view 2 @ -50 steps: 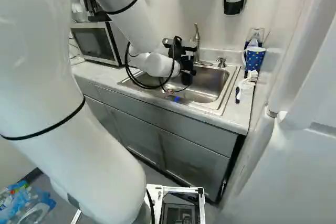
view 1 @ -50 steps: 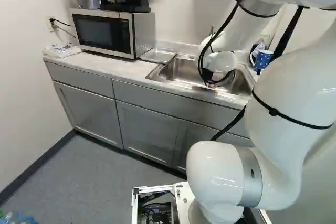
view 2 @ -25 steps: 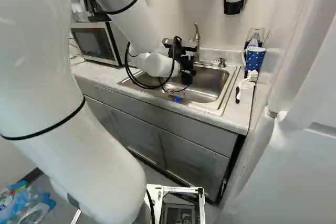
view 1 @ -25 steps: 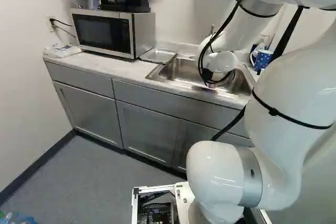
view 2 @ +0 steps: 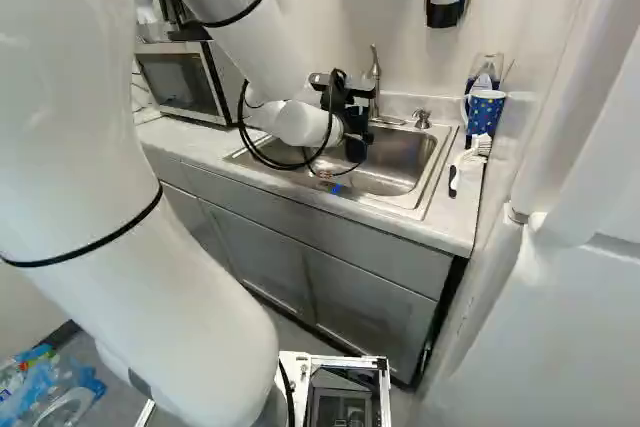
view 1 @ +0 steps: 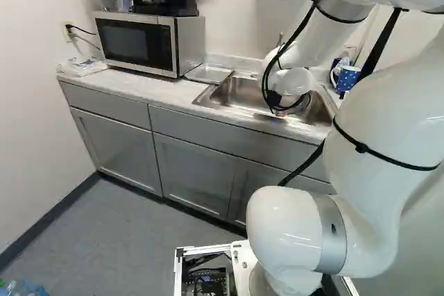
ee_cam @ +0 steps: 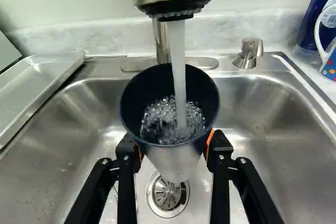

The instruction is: Rinse the cup and place it in the tray

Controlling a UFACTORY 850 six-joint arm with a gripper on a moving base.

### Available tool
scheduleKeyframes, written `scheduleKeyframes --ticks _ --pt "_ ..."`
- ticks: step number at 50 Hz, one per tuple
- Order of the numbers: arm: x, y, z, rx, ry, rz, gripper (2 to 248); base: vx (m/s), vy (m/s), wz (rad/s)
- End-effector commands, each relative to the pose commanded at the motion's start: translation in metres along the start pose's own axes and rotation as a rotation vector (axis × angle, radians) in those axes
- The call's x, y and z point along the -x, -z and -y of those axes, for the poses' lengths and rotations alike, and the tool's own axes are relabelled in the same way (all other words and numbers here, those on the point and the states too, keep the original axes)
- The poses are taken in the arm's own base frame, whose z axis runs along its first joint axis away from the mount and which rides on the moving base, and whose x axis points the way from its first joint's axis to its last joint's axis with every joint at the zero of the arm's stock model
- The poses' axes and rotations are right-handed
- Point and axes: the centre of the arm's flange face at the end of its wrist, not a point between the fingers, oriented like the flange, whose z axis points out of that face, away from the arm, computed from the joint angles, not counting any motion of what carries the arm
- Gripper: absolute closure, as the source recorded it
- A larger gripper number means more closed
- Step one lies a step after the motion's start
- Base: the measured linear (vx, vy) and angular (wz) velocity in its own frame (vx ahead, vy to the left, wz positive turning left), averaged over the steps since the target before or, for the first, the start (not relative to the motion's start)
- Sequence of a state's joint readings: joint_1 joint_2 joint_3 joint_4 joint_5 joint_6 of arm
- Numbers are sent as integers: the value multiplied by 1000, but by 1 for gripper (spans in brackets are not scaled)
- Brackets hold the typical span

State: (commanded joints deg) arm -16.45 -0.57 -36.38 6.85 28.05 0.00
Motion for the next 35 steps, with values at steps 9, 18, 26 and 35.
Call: scheduleKeyframes --ticks 9,18,26,35 --pt "0 0 0 0 0 0 124 0 0 0" --pt "0 0 0 0 0 0 124 0 0 0" --pt "0 0 0 0 0 0 124 0 0 0" --pt "0 0 0 0 0 0 124 0 0 0"
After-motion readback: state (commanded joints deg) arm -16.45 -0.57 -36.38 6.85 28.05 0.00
